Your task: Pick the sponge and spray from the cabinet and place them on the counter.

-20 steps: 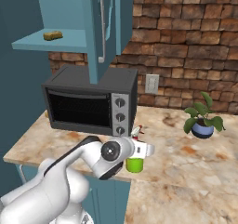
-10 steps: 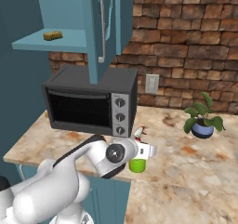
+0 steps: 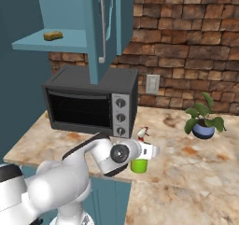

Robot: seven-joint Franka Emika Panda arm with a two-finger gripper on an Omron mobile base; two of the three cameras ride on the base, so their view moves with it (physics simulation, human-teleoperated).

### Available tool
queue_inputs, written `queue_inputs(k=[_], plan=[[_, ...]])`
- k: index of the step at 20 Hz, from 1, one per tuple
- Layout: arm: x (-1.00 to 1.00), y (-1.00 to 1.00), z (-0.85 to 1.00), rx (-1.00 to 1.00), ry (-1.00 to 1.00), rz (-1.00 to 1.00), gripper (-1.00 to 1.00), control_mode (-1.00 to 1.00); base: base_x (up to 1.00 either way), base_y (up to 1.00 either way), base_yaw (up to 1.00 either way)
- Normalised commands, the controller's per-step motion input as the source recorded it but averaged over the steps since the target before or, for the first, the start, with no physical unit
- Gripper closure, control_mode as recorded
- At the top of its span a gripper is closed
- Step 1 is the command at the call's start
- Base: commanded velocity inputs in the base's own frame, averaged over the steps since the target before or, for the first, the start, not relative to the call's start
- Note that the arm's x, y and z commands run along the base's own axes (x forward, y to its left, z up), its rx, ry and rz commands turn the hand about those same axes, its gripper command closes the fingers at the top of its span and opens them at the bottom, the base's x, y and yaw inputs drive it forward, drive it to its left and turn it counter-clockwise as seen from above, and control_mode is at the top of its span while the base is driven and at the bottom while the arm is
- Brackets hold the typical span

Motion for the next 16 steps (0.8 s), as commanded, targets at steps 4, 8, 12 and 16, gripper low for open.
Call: queue_inputs(k=[4, 8, 12, 16], plan=[[0.21, 0.0, -0.25, -0.01, 0.0, 0.0, 1.0, -1.0, 0.0, 0.0, 0.0], [0.07, 0.0, -0.26, 0.0, 0.0, 0.0, -1.0, -1.0, 0.0, 0.0, 0.0], [0.0, 0.0, -0.24, 0.0, 0.0, 0.0, -1.0, -1.0, 0.0, 0.0, 0.0], [0.0, 0.0, -0.2, 0.0, -0.01, 0.0, -1.0, -1.0, 0.0, 0.0, 0.0]])
